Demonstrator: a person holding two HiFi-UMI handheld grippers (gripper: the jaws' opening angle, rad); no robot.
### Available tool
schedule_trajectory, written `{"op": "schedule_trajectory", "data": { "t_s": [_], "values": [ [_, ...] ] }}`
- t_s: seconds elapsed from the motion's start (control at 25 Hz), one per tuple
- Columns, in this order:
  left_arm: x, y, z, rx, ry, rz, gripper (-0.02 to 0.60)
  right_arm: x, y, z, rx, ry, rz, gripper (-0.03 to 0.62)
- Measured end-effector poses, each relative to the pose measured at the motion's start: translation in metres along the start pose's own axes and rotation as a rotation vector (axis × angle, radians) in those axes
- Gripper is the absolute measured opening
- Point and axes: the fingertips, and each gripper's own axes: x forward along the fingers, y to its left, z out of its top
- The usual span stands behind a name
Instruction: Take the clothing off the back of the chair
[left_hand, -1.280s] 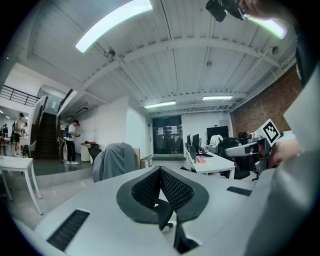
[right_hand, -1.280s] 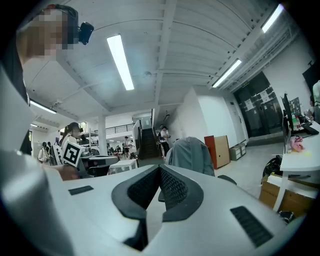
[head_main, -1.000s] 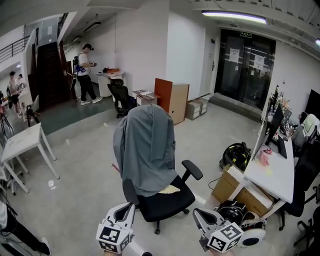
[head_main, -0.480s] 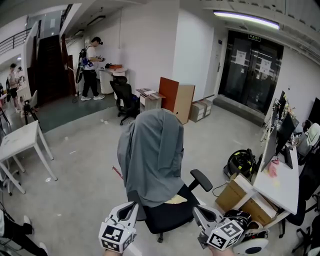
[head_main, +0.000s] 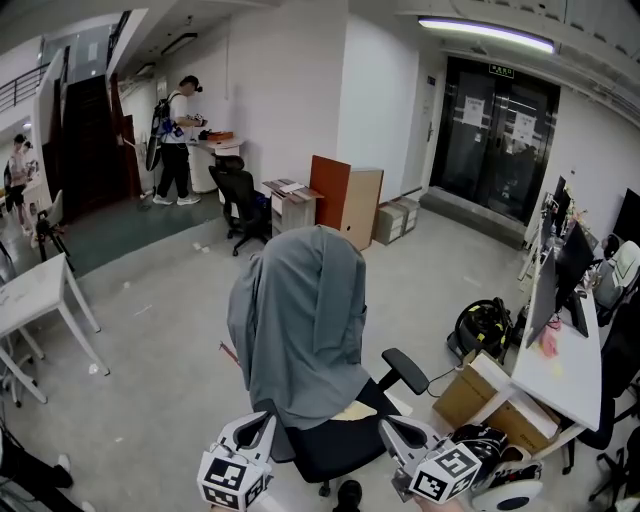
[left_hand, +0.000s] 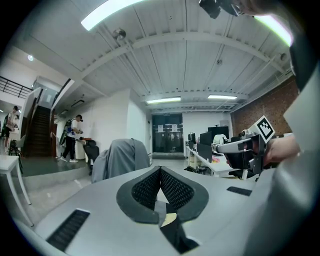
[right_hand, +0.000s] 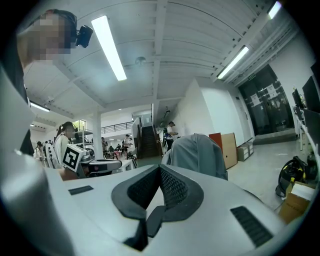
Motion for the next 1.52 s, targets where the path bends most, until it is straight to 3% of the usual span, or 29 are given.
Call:
{"op": "schedule_trajectory", "data": {
  "t_s": [0.28,0.56,0.88,1.12,1.44,1.48,1.52],
  "values": [
    [0.063,0.022,-0.018,-0.04,0.102,0.023,0.006,0.059,-0.061,-0.006,0.036,0.011,0.029,0.015],
    [0.153,0.053,0.001,0.008,0.08,0.077,0.006,0.132,-0.138,0.007,0.054,0.017,0.107,0.014],
    [0.229,0.079,0.021,-0.001,0.099,0.184,0.008,0.199,-0.201,0.017,0.069,0.032,0.199,0.014],
    [0.247,0.112,0.017,-0.019,0.116,0.255,0.008,0.226,-0.216,0.01,0.083,0.06,0.226,0.014],
    [0.262,0.185,0.001,-0.017,0.143,0.311,0.009,0.263,-0.224,0.007,0.071,0.1,0.19,0.014],
    [0.264,0.196,-0.004,-0.01,0.158,0.313,0.019,0.269,-0.224,0.008,0.071,0.105,0.182,0.014],
    [0.267,0.207,-0.01,0.001,0.18,0.312,0.069,0.274,-0.222,0.008,0.072,0.11,0.175,0.015]
  ]
}}
